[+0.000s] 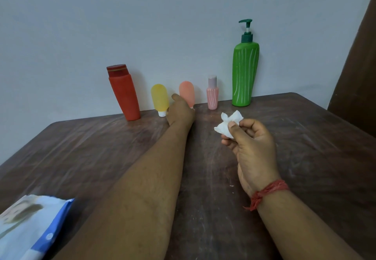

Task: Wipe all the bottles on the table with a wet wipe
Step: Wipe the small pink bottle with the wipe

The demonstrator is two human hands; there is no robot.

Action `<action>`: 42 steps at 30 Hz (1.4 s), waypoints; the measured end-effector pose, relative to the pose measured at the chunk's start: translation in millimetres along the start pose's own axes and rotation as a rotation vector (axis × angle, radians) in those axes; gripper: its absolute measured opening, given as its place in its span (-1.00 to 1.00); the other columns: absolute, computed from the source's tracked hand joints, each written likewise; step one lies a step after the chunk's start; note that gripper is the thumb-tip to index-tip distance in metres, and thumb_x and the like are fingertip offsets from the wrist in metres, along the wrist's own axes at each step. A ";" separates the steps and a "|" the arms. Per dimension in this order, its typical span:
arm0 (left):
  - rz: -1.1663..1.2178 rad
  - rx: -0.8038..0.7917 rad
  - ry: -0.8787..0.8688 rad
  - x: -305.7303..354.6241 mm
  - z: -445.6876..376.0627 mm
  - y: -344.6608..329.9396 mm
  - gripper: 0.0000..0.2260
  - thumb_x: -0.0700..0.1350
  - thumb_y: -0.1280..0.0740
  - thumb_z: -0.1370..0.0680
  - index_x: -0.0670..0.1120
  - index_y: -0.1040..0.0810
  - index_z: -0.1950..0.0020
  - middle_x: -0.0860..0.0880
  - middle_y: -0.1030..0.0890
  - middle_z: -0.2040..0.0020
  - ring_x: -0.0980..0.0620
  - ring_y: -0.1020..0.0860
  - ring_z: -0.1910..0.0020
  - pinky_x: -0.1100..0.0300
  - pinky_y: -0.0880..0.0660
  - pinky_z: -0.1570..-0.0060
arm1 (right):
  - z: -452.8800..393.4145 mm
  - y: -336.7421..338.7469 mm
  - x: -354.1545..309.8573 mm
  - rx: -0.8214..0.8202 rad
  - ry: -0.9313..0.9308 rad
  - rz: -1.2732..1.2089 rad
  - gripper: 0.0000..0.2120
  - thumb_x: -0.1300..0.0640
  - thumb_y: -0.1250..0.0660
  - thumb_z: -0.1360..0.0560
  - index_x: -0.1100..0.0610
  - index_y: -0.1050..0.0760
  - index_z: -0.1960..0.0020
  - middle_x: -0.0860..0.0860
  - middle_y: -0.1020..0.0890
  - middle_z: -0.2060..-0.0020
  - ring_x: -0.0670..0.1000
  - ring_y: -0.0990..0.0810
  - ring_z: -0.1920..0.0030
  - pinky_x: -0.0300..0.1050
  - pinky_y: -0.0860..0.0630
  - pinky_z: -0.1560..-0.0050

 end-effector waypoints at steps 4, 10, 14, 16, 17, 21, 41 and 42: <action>0.069 0.027 0.015 -0.9 4.2 0.7 -0.41 -0.07 -0.50 -0.48 -0.24 -0.25 -0.32 -0.23 -0.49 -0.26 -0.27 -0.54 -0.20 -0.10 -0.52 -0.14 | -0.7 0.1 1.4 0.005 -0.004 -0.010 -0.94 0.28 -0.39 -0.54 0.21 -0.51 0.03 0.15 -0.70 0.10 0.02 -0.66 0.27 -0.10 -0.58 0.20; 0.227 0.307 -0.066 27.5 30.0 27.8 -0.48 0.01 -0.45 -0.52 -0.27 -0.35 -0.27 -0.24 -0.39 -0.26 -0.28 -0.49 -0.13 -0.04 -0.42 -0.05 | -1.7 2.8 -3.4 0.043 0.033 -0.058 -0.92 0.30 -0.38 -0.54 0.18 -0.49 0.07 0.21 -0.69 0.09 0.04 -0.64 0.28 -0.11 -0.57 0.24; -0.063 0.272 -0.602 89.0 23.2 36.5 -0.51 -0.09 -0.43 -0.53 -0.17 -0.40 -0.41 -0.21 -0.45 -0.29 -0.22 -0.45 -0.23 -0.05 -0.43 -0.17 | -5.3 10.2 -9.7 0.097 0.080 -0.069 -0.89 0.31 -0.36 -0.55 0.16 -0.48 0.10 0.18 -0.67 0.15 -0.01 -0.64 0.33 -0.14 -0.57 0.28; -0.253 0.151 -0.807 113.3 16.7 25.8 -0.42 -0.12 -0.43 -0.54 -0.11 -0.33 -0.52 -0.21 -0.39 -0.43 -0.22 -0.39 -0.37 -0.08 -0.40 -0.30 | -7.9 16.8 -12.6 0.141 0.097 -0.074 -0.89 0.31 -0.36 -0.55 0.16 -0.48 0.10 0.16 -0.67 0.15 -0.02 -0.64 0.34 -0.14 -0.57 0.28; -0.344 0.077 -0.873 122.2 13.6 19.1 -0.41 -0.14 -0.41 -0.56 -0.10 -0.29 -0.55 -0.21 -0.36 -0.49 -0.23 -0.34 -0.43 -0.09 -0.36 -0.37 | -8.9 19.5 -13.0 0.158 0.100 -0.077 -0.89 0.31 -0.36 -0.55 0.16 -0.48 0.10 0.16 -0.67 0.14 -0.03 -0.63 0.34 -0.15 -0.57 0.29; -0.566 -0.151 -0.871 135.2 -2.7 5.4 -0.52 -0.25 -0.31 -0.60 -0.13 -0.35 -0.52 -0.16 -0.41 -0.47 -0.20 -0.37 -0.42 -0.06 -0.38 -0.35 | -12.1 22.5 -11.9 0.176 0.094 -0.086 -0.89 0.31 -0.36 -0.55 0.16 -0.48 0.10 0.15 -0.67 0.14 -0.05 -0.63 0.34 -0.17 -0.57 0.30; 0.803 0.080 0.282 -55.3 201.2 145.8 -0.85 -0.15 -0.48 -0.49 -0.12 -0.53 0.06 -0.08 -0.68 0.07 -0.01 -0.66 0.12 0.24 -0.51 0.13 | 11.6 -14.8 -11.0 -0.123 0.007 -0.046 -0.89 0.36 -0.27 -0.59 0.18 -0.48 0.00 0.11 -0.65 0.00 0.01 -0.69 0.08 -0.19 -0.57 0.33; 0.914 0.060 0.362 -65.2 212.4 147.7 -0.87 -0.19 -0.46 -0.52 -0.15 -0.52 0.04 -0.11 -0.67 0.00 -0.02 -0.69 0.05 0.18 -0.56 0.06 | 17.4 -20.7 -10.6 -0.169 -0.001 -0.035 -0.86 0.37 -0.26 -0.59 0.16 -0.49 -0.02 0.11 -0.65 -0.01 0.02 -0.68 0.08 -0.19 -0.57 0.34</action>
Point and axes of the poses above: each hand's wrist, its own z-axis away from the middle knuckle, its own y-axis out of the back of the hand, x = y × z, the point moved 8 cm from there along -z, towards the middle knuckle
